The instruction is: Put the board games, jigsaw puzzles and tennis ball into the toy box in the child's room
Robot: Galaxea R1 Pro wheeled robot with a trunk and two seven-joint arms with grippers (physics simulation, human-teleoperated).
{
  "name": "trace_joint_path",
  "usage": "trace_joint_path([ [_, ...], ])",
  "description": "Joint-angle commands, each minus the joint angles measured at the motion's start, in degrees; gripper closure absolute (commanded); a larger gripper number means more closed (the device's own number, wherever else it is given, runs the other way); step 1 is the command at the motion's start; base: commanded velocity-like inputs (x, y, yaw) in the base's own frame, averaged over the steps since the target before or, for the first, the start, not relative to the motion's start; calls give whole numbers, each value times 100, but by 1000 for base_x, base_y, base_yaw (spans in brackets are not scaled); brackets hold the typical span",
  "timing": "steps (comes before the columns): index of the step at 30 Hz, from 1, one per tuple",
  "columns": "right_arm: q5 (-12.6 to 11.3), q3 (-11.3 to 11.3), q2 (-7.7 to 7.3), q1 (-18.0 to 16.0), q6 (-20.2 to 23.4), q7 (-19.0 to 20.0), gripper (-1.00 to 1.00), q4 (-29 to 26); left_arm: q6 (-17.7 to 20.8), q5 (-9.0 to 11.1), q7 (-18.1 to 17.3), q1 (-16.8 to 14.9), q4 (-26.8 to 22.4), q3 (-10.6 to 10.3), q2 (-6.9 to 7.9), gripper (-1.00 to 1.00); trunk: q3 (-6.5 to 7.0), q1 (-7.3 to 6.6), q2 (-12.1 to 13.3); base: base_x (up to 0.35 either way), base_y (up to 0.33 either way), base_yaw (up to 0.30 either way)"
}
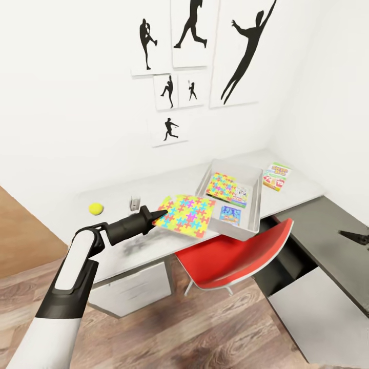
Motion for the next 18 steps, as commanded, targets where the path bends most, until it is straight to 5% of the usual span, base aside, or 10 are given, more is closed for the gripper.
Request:
trace_joint_path([
  [1, 10, -3, 9, -6, 23, 29, -100, -9, 6, 43, 64, -2, -17, 4, -2, 100, -10, 3, -10, 0, 0, -238],
  [18, 9, 6, 52, 6, -14, 164, -100, -63, 5, 27, 85, -223, -127, 29, -26, 100, -10, 3, -10, 0, 0, -273],
])
